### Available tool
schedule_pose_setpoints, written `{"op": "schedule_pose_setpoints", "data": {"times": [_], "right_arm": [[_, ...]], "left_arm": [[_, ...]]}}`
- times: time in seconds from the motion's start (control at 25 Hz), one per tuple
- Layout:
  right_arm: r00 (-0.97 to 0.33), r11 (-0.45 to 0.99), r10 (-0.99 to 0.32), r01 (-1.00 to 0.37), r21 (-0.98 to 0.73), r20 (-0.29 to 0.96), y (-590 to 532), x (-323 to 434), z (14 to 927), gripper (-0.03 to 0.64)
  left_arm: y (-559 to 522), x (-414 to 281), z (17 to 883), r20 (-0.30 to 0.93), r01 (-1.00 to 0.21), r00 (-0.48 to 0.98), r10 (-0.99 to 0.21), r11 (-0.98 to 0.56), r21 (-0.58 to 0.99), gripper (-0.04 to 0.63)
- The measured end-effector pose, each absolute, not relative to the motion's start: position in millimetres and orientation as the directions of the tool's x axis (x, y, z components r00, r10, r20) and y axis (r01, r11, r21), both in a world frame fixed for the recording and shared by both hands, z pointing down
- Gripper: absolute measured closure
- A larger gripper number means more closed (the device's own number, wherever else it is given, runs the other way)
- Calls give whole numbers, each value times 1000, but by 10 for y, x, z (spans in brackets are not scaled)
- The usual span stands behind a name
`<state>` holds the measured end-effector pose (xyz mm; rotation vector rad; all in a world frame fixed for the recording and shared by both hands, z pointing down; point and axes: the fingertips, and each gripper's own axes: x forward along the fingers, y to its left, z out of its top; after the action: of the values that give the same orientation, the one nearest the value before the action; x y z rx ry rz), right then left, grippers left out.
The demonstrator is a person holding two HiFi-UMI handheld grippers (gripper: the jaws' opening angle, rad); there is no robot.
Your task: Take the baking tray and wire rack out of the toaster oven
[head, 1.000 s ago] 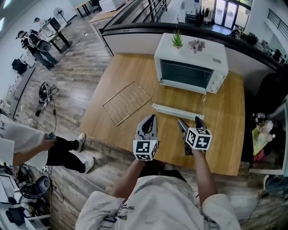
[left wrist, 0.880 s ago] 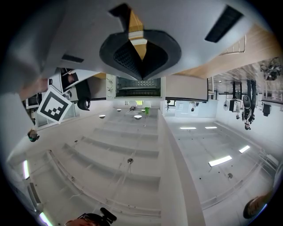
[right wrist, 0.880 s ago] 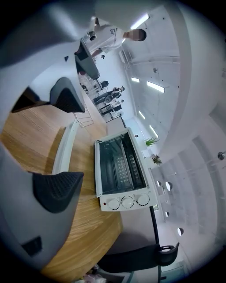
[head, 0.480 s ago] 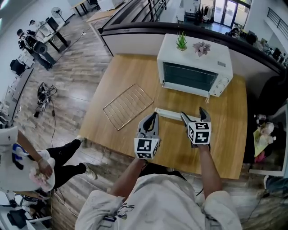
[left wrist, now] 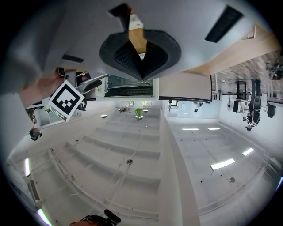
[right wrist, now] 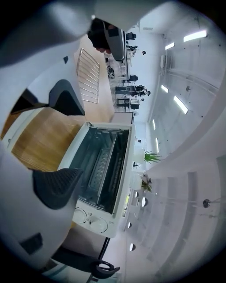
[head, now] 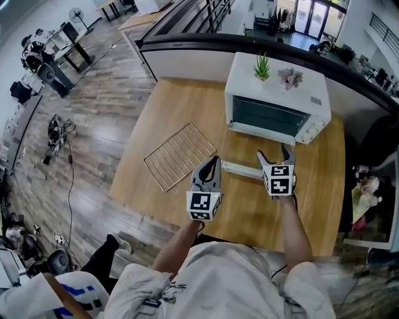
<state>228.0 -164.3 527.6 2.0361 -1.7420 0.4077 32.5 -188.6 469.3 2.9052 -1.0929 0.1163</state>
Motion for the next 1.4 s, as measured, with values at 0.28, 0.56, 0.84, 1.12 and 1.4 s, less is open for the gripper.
{"op": "schedule_pose_setpoints", "data": {"times": [0.28, 0.56, 0.84, 1.12, 1.4], "right_arm": [[237, -83, -848, -943, 323, 474, -1959, 2370, 5180, 256], [326, -8, -833, -814, 580, 447, -2263, 2502, 5146, 291], [392, 117, -813, -613, 782, 430, -2520, 2578, 5167, 302], [437, 205, -792, -468, 860, 427, -2792, 2735, 5279, 302], [473, 256, -765, -398, 881, 436, -2971, 2905, 5359, 311]], "left_arm": [[-2119, 342, 4729, 81, -655, 754, -652, -756, 12, 580], [-2295, 368, 4784, 78, -656, 754, -653, -754, 23, 580], [-2400, 419, 4876, 89, -657, 753, -652, -753, 44, 580], [-2495, 456, 4997, 113, -651, 757, -643, -756, 60, 580], [-2538, 496, 5097, 133, -630, 774, -619, -774, 61, 580]]}}
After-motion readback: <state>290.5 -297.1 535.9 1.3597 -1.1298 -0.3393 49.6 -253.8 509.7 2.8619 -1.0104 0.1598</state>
